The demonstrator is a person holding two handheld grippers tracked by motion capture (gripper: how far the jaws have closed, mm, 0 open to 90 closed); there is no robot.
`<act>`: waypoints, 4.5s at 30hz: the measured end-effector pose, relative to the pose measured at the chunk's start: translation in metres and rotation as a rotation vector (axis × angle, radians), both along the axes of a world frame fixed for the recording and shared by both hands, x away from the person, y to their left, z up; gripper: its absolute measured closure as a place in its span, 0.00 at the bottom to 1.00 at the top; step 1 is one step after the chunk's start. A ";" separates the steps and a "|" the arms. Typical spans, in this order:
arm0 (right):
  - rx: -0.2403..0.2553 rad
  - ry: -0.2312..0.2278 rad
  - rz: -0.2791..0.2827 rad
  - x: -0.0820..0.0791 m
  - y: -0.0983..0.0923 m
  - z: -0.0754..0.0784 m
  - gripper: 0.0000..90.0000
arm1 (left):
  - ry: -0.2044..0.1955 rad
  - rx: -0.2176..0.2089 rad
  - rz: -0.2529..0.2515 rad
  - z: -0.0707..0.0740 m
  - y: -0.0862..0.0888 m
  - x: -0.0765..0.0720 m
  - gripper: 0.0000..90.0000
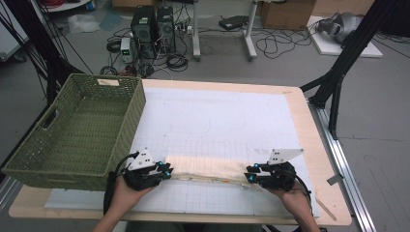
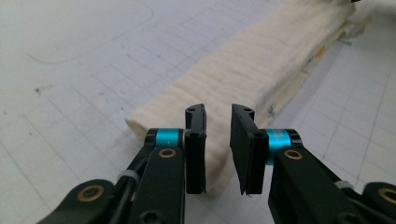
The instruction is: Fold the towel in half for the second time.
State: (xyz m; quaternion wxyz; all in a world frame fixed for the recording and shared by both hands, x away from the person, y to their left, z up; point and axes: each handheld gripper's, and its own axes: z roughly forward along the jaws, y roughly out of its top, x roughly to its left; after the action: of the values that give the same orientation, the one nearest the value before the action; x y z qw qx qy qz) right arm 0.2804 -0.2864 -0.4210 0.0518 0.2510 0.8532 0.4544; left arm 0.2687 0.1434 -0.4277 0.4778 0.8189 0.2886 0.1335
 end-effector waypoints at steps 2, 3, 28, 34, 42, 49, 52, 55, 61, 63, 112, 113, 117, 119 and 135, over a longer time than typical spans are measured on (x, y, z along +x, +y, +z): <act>-0.004 -0.011 -0.029 0.007 0.000 -0.001 0.74 | -0.010 -0.004 0.009 0.000 -0.002 0.005 0.83; -0.013 -0.005 -0.035 0.010 0.000 -0.003 0.73 | -0.008 0.000 0.014 -0.001 -0.003 0.008 0.83; -0.099 -0.045 -0.055 0.000 0.007 -0.016 0.60 | -0.006 0.051 0.026 -0.015 -0.009 0.011 0.68; -0.058 -0.073 -0.077 -0.002 0.005 -0.008 0.56 | -0.038 -0.004 0.038 -0.009 0.002 0.010 0.66; -0.040 -0.065 -0.094 0.000 0.005 -0.007 0.55 | -0.055 -0.019 0.025 -0.008 0.003 0.011 0.65; -0.062 -0.047 -0.155 0.007 0.005 -0.010 0.53 | -0.046 -0.011 0.006 -0.010 -0.002 0.015 0.62; -0.073 -0.034 -0.190 0.010 0.003 -0.011 0.51 | -0.044 0.007 0.018 -0.011 0.000 0.015 0.61; -0.092 0.002 -0.206 0.012 0.003 -0.016 0.50 | -0.035 0.023 0.043 -0.012 0.005 0.015 0.59; -0.116 0.014 -0.207 0.014 0.005 -0.020 0.49 | -0.017 0.069 0.050 -0.016 0.006 0.014 0.57; -0.115 0.021 -0.210 0.014 0.004 -0.020 0.49 | -0.009 0.072 0.059 -0.016 0.006 0.015 0.57; -0.033 -0.033 -0.113 0.024 0.012 0.005 0.52 | -0.082 0.031 0.020 0.018 0.005 -0.013 0.58; -0.032 -0.034 -0.117 0.021 0.008 0.004 0.52 | -0.080 0.032 0.008 0.018 0.001 -0.007 0.57; -0.028 -0.034 -0.138 0.012 -0.003 0.002 0.51 | -0.075 0.038 -0.024 0.018 -0.016 0.009 0.56; -0.027 -0.035 -0.142 0.010 -0.006 0.001 0.51 | -0.074 0.045 -0.048 0.017 -0.026 0.016 0.56; -0.042 -0.048 -0.148 0.004 -0.008 -0.003 0.48 | -0.013 0.113 -0.189 0.000 -0.068 0.041 0.58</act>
State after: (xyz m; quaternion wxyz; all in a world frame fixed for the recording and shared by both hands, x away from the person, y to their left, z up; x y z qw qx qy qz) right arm 0.2843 -0.2941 -0.4244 0.1108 0.3012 0.8402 0.4372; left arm 0.3101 0.0753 -0.4280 0.4429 0.8674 0.1989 0.1092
